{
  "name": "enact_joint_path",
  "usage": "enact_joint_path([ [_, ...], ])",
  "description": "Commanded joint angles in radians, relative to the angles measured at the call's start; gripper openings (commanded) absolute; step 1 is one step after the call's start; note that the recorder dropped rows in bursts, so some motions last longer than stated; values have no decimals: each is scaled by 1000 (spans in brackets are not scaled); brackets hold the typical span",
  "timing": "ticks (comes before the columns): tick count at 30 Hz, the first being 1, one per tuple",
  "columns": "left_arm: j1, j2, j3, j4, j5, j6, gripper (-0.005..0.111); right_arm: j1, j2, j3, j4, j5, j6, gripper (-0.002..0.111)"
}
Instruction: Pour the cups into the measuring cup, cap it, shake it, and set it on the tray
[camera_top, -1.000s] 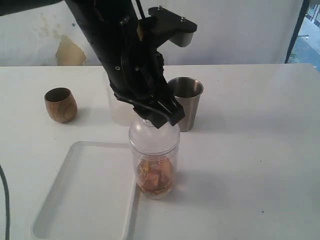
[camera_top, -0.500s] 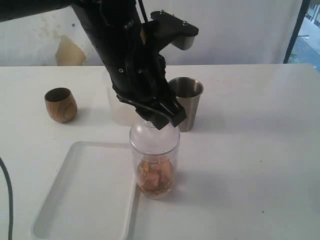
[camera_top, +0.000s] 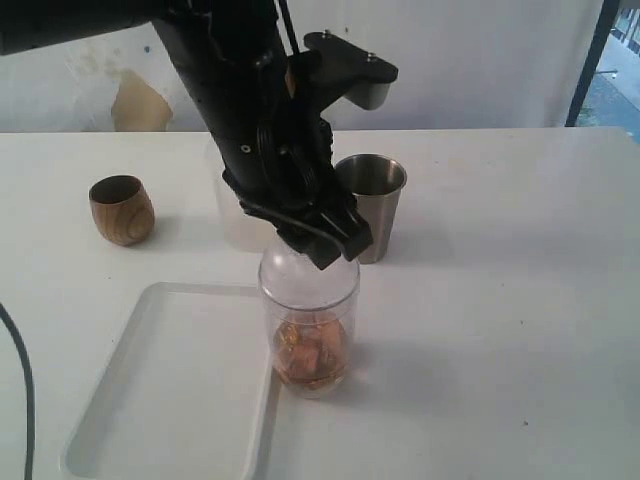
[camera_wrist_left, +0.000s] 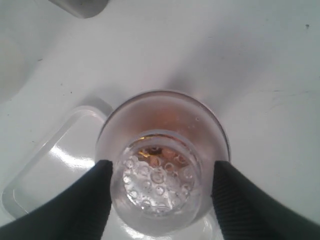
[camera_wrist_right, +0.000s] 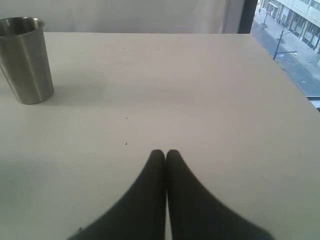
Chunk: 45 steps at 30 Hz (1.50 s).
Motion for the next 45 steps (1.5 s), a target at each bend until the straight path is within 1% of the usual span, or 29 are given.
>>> enact_joint_path([
  [1, -1, -2, 4, 0, 4, 3, 58, -5, -6, 2, -2, -3, 6, 0],
  [13, -1, -67, 4, 22, -24, 1, 58, -5, -6, 2, -2, -3, 6, 0],
  [16, -1, -87, 4, 47, -27, 1, 56, -5, -6, 2, -2, -3, 6, 0],
  [18, -1, -104, 4, 54, -40, -4, 48, -5, -6, 2, -2, -3, 6, 0],
  [19, -1, -112, 4, 56, -46, -4, 41, -5, -6, 2, -2, -3, 6, 0],
  [20, -1, -119, 4, 58, -51, -2, 33, -5, -6, 2, -2, -3, 6, 0],
  [23, -1, -130, 4, 50, -63, 22, 3, -5, -6, 2, -2, -3, 6, 0],
  [24, -1, -129, 4, 45, -66, 37, 0, -5, -6, 2, -2, -3, 6, 0],
  [30, -1, -124, 19, -41, -90, 105, 0, -5, -6, 2, -2, -3, 6, 0],
  [34, -1, -124, 77, -45, -127, 105, 0, -5, -6, 2, -2, -3, 6, 0],
  [38, -1, -124, 143, -45, -202, 105, 0, -5, -6, 2, -2, -3, 20, 0],
  [41, -1, -124, 157, -45, -219, 105, 0, -5, -6, 2, -2, -3, 20, 0],
  [45, -1, -124, 157, -45, -210, 105, 0, -5, -6, 2, -2, -3, 23, 0],
])
